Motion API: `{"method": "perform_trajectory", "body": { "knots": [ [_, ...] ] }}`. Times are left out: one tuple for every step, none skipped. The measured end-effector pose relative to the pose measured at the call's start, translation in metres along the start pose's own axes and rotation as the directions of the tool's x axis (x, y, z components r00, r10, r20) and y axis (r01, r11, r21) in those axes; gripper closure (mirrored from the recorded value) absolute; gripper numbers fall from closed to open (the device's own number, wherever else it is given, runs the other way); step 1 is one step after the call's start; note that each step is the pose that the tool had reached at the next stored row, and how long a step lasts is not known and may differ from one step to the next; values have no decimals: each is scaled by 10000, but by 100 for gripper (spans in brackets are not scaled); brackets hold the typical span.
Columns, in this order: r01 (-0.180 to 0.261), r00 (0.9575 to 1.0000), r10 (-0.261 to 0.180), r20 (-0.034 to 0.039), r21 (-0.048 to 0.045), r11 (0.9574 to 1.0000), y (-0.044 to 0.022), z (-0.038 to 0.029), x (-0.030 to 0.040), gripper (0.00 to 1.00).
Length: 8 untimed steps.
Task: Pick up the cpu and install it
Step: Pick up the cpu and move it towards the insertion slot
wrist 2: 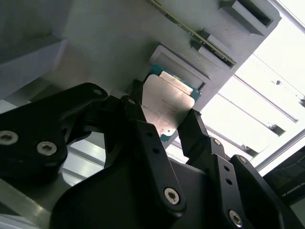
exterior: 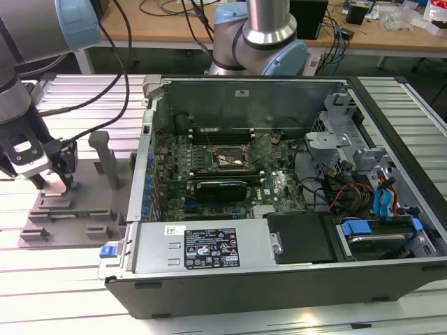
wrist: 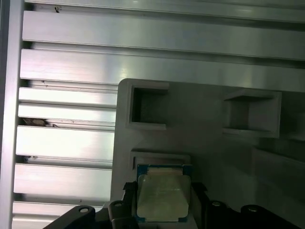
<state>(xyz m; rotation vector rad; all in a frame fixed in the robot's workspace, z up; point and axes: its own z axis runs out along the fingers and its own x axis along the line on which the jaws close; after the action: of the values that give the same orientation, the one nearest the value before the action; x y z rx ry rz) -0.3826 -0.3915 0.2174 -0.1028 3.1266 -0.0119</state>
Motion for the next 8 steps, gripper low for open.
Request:
{"method": "perform_trajectory", "body": {
  "knots": [
    [0, 10000, 0, 0, 3, 10000, 0, -12, 0, 46],
    [0, 10000, 0, 0, 6, 10000, 0, -21, 0, 46],
    [0, 10000, 0, 0, 7, 10000, 0, -28, 0, 46],
    [0, 10000, 0, 0, 9, 10000, 0, -34, 0, 46],
    [0, 10000, 0, 0, 14, 10000, 0, -54, -1, 46],
    [0, 10000, 0, -1, 18, 10000, 0, -64, -1, 46],
    [0, 10000, 0, -1, 24, 10000, 0, -76, -1, 46],
    [1, 10000, -1, -3, 32, 10000, -1, -88, -1, 46]
  ]
}}
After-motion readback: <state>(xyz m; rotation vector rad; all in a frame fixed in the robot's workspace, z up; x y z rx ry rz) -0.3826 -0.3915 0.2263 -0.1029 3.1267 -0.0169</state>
